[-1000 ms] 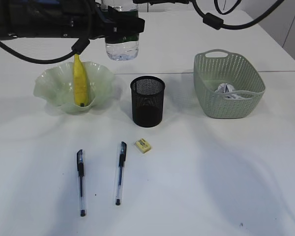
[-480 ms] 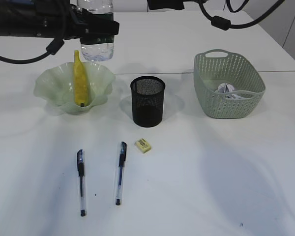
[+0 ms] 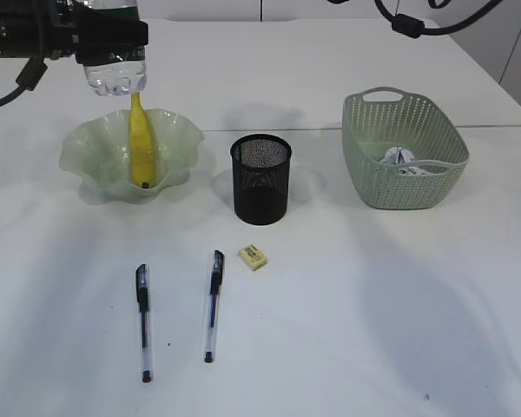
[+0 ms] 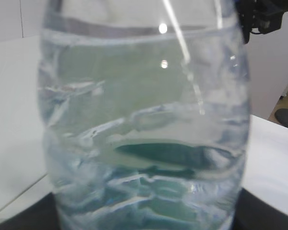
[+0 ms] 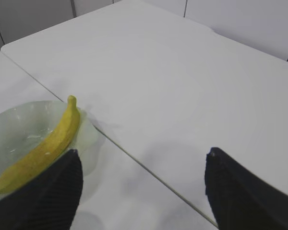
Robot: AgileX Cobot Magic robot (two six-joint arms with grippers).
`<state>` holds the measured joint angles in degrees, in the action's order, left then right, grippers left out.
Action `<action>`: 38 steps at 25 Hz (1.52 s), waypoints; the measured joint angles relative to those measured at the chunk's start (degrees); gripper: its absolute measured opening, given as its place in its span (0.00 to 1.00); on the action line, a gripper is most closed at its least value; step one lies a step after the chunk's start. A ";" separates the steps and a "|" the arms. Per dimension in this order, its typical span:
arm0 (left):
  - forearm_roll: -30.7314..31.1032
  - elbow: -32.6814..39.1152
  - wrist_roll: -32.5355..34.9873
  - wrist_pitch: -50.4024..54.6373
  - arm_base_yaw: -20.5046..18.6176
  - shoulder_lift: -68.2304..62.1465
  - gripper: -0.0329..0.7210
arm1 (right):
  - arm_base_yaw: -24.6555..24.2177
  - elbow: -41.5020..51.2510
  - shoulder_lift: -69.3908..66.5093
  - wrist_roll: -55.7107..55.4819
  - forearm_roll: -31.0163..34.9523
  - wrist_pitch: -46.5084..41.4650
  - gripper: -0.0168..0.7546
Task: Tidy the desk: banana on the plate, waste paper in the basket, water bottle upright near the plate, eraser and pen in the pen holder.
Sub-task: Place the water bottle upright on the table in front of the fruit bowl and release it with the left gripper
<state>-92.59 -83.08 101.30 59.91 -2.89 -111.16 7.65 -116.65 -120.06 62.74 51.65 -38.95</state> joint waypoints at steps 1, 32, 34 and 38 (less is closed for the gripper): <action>0.00 0.00 0.00 0.89 -0.36 0.00 0.54 | 0.00 0.00 0.00 0.00 -0.09 0.84 0.79; 16.35 1.66 5.64 6.64 -7.25 0.21 0.54 | -1.51 7.91 -1.84 -2.48 -2.86 30.15 0.79; 16.35 2.69 6.79 6.64 -7.51 0.21 0.54 | -1.51 9.46 -1.84 -2.48 -2.65 31.54 0.79; 16.00 4.15 8.49 6.64 -9.48 0.21 0.54 | -1.51 10.07 -1.84 -2.48 -2.34 34.02 0.79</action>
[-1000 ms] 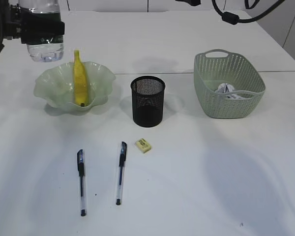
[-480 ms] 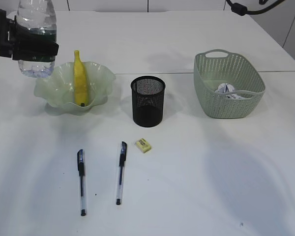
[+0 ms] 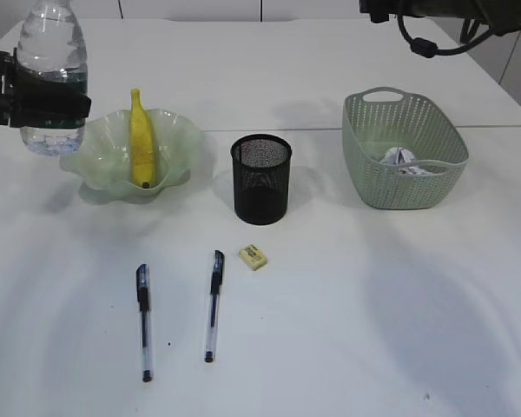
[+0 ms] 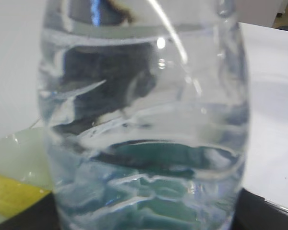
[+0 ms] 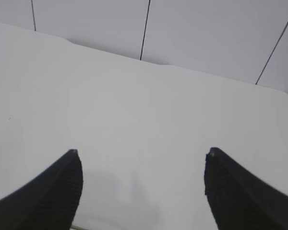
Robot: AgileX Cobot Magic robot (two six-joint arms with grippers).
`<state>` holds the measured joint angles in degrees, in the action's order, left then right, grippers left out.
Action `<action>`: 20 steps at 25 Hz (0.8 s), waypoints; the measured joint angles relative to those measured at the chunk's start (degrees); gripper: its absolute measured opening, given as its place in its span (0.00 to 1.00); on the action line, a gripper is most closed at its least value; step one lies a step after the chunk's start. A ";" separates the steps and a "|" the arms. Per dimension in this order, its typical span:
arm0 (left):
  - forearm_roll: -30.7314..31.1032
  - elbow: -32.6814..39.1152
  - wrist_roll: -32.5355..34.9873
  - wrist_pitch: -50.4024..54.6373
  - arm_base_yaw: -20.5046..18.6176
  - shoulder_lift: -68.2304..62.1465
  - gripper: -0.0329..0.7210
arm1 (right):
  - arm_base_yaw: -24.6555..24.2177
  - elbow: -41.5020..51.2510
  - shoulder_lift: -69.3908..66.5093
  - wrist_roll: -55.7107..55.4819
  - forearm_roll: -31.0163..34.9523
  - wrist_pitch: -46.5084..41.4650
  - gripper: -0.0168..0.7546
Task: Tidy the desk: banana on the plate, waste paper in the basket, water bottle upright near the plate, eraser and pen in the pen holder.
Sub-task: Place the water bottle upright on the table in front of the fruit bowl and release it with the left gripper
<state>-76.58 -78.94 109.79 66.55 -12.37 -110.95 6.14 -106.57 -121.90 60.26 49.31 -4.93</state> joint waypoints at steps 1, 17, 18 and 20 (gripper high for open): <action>-0.41 0.37 0.50 0.00 -0.46 0.00 0.54 | 0.00 0.00 0.00 0.00 0.15 0.58 0.79; -20.48 16.38 19.16 -1.45 -3.24 0.00 0.54 | 0.00 0.14 0.00 0.10 0.34 1.81 0.79; -21.29 17.36 20.26 -1.45 -3.24 0.00 0.54 | 0.00 0.14 0.00 0.10 0.34 1.81 0.79; -22.47 19.09 22.29 -1.85 -3.24 0.00 0.54 | 0.00 0.14 0.00 0.10 0.34 1.81 0.79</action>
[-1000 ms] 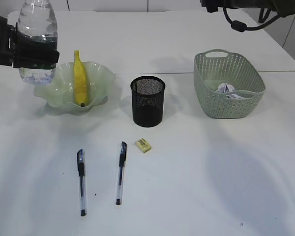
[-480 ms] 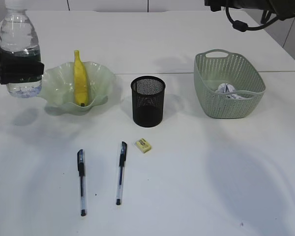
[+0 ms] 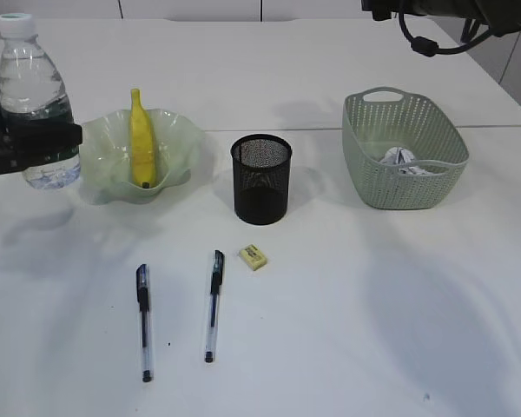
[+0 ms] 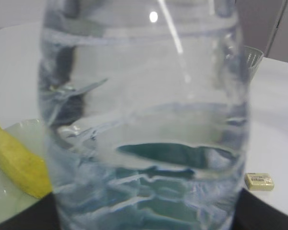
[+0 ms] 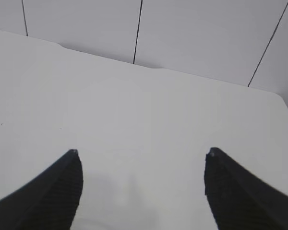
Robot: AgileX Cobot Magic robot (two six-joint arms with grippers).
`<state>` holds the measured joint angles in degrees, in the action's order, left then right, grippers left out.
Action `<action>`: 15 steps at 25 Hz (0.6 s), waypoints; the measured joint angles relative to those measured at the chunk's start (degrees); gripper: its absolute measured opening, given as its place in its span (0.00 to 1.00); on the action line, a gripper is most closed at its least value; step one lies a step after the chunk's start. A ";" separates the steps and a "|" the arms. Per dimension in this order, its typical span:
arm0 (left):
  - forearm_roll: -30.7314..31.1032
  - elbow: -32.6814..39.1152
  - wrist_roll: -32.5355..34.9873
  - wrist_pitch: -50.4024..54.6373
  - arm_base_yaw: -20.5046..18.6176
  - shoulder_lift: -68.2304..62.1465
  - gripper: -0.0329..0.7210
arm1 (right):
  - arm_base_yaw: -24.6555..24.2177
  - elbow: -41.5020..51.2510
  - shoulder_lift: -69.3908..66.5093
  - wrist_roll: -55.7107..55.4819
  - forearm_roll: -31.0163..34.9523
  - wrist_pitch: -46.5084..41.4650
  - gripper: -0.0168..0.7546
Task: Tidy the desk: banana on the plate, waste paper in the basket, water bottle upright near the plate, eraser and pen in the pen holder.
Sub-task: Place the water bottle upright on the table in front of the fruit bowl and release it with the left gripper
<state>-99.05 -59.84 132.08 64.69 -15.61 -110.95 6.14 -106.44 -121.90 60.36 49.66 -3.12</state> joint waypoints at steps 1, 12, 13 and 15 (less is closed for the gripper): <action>-0.28 0.92 1.03 -0.10 0.00 0.00 0.54 | 0.00 0.00 0.00 0.00 0.00 0.00 0.79; -0.97 5.38 7.34 -0.79 0.00 0.00 0.54 | 0.00 0.00 0.00 0.00 0.00 0.00 0.79; -1.08 5.38 7.46 -0.79 0.00 0.00 0.54 | 0.00 0.00 0.00 0.00 0.04 0.00 0.79; -1.30 5.38 7.56 -0.79 0.00 -0.26 0.54 | 0.00 0.00 0.00 0.00 0.13 0.00 0.79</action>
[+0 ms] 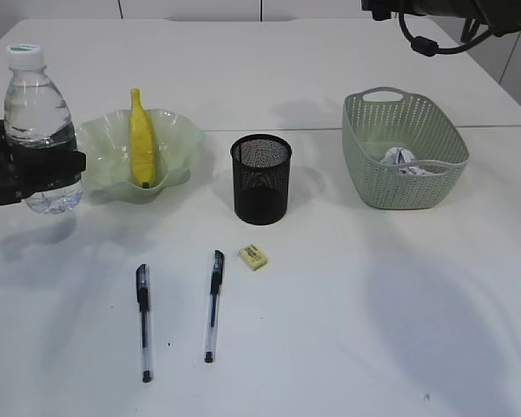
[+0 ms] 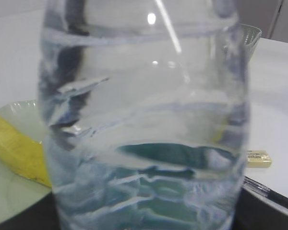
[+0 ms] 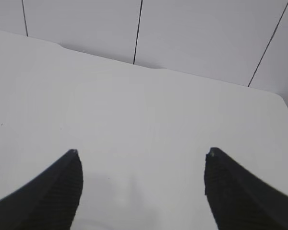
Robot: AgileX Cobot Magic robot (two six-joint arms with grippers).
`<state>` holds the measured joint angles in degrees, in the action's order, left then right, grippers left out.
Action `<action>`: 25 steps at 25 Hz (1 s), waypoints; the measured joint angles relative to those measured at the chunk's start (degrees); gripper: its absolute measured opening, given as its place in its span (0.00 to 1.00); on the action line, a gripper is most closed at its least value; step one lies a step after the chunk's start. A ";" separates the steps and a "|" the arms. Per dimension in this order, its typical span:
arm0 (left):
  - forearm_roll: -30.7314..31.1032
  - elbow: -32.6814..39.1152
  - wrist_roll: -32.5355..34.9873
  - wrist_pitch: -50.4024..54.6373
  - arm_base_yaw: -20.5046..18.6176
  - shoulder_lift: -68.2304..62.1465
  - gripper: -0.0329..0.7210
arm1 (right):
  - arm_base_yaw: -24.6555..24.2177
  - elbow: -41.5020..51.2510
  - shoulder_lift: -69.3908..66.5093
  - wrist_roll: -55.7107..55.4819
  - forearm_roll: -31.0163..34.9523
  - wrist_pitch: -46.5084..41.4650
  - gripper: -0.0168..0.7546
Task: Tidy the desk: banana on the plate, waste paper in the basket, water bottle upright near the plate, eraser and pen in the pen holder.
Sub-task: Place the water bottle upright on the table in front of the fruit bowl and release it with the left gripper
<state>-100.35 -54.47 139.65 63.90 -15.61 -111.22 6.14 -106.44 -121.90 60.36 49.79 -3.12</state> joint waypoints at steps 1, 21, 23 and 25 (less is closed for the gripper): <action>0.00 0.00 0.00 0.00 0.00 -0.27 0.54 | 0.00 0.00 0.00 0.00 0.04 0.00 0.79; -0.58 0.00 2.06 -0.63 0.00 -8.41 0.54 | 0.00 0.00 0.00 0.00 22.35 1.14 0.79; -0.81 0.00 2.63 -0.63 0.31 -8.79 0.54 | 0.00 0.00 0.00 0.00 25.83 1.30 0.79; -0.92 0.00 3.04 -0.77 0.98 -8.83 0.54 | 0.00 0.00 0.00 0.00 29.58 1.70 0.79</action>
<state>-101.26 -54.47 142.69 63.13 -14.63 -120.05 6.14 -106.44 -121.90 60.36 79.37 -1.42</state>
